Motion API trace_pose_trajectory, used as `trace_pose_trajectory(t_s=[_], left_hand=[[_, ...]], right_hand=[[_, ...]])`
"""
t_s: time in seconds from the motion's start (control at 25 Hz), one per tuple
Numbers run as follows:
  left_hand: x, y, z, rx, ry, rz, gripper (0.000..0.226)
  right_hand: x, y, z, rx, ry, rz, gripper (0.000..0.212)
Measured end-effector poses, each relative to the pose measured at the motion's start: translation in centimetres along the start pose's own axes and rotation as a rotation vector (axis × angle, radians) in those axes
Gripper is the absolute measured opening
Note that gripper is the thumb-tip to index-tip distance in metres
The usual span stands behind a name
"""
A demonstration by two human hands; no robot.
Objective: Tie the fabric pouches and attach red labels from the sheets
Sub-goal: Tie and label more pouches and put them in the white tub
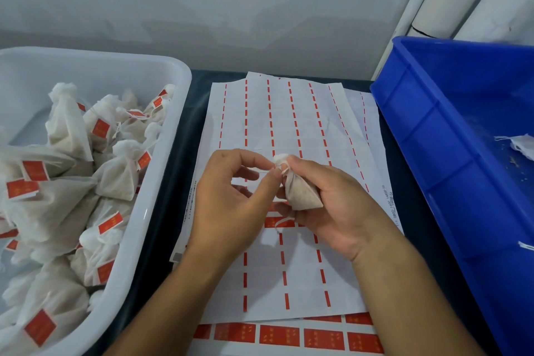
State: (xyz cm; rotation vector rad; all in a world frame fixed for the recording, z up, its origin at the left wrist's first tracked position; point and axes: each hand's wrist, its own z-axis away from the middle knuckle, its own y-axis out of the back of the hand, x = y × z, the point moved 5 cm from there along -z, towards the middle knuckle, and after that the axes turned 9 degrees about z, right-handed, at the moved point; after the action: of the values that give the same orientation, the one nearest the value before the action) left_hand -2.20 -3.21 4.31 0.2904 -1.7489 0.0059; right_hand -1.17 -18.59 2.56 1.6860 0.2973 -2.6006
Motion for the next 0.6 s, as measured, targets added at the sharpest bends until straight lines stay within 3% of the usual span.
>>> trace_pose_trajectory(t_s=[0.24,0.52,0.6], left_hand=[[0.69,-0.13,0.54,-0.028,-0.249,-0.202,0.022],[0.41,0.06,-0.06,-0.043,-0.203,-0.276,0.004],[0.09,-0.04,-0.19,-0.083,-0.118,-0.279,0.011]], right_hand=[[-0.19,0.37,-0.16,0.089,0.053,0.098,0.026],[-0.38,0.33,-0.10,0.158,0.148,0.405,0.031],[-0.73,0.19,0.01,0.186,0.220,0.557,0.032]])
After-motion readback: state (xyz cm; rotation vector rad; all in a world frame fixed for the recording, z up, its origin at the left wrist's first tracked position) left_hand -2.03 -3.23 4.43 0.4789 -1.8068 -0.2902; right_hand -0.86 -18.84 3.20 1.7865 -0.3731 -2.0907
